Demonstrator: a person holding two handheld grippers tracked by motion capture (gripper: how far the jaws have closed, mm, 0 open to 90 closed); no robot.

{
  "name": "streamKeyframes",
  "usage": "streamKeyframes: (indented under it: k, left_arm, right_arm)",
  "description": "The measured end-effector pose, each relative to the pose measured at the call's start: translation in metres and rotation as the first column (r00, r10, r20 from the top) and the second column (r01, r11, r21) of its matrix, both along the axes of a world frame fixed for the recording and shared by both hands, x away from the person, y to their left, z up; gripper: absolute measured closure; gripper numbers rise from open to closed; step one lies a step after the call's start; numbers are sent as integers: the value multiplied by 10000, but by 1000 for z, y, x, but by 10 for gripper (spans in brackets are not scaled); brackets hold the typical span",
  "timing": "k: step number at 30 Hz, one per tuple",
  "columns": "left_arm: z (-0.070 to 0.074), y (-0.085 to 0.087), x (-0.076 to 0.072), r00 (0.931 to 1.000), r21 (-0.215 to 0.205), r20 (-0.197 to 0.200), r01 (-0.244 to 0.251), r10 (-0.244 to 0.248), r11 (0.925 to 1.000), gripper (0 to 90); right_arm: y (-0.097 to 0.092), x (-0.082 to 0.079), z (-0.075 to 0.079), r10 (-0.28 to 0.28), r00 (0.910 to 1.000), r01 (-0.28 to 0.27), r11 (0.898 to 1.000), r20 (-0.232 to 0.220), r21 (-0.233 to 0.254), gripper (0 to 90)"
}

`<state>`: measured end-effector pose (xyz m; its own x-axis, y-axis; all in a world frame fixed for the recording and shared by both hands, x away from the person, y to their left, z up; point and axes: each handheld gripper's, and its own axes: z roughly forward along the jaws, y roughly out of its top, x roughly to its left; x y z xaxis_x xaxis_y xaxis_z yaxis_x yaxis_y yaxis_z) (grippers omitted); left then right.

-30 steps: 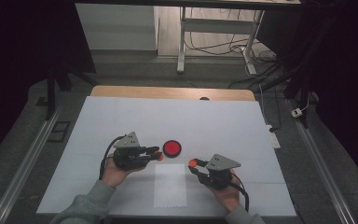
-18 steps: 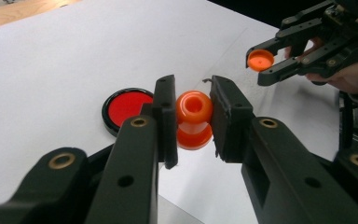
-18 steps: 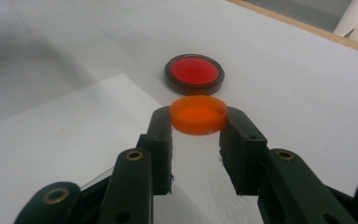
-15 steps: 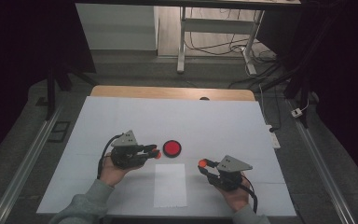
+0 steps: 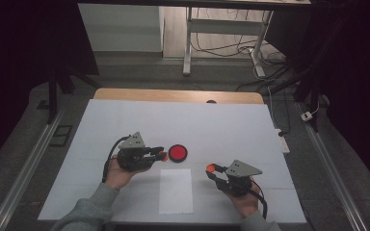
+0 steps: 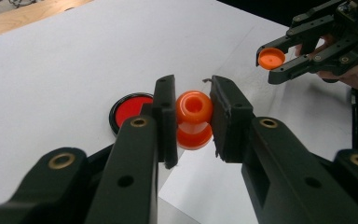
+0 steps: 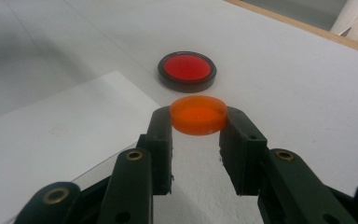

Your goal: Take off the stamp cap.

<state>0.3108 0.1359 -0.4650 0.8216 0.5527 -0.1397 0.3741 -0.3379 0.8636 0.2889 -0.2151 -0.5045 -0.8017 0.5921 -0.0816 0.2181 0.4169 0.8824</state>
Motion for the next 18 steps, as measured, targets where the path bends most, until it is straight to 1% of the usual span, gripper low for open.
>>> streamKeyframes:
  k: [2, 5, 8, 12, 15, 18]
  left_arm:
    - [0, -1, 1, 10000, 85, 25, 3, -3, 10000, 724]
    - [0, -3, 3, 10000, 63, 1, -10, 10, 10000, 723]
    - [-1, -4, 5, 10000, 88, -48, -13, 14, 10000, 724]
    - [-2, -4, 6, 10000, 111, -64, -32, 33, 9999, 724]
    - [-2, -4, 6, 10000, 111, -69, -29, 30, 9999, 724]
    - [-2, -4, 6, 10000, 112, -69, -11, 12, 9999, 723]
  right_arm:
    - [0, 0, 0, -16, 10000, 16, 10000, -7, 14, 645]
    - [-1, 0, 0, -37, 10000, 37, 10000, -4, 13, 645]
    - [-5, -1, 1, -171, 9999, 171, 9999, 6, 21, 645]
    - [-15, -1, 2, -470, 9989, 470, 9989, 51, 61, 645]
    - [-28, -2, 3, -829, 9965, 829, 9966, 100, 29, 644]
    - [-39, -2, 4, -1074, 9941, 1074, 9942, 121, -8, 645]
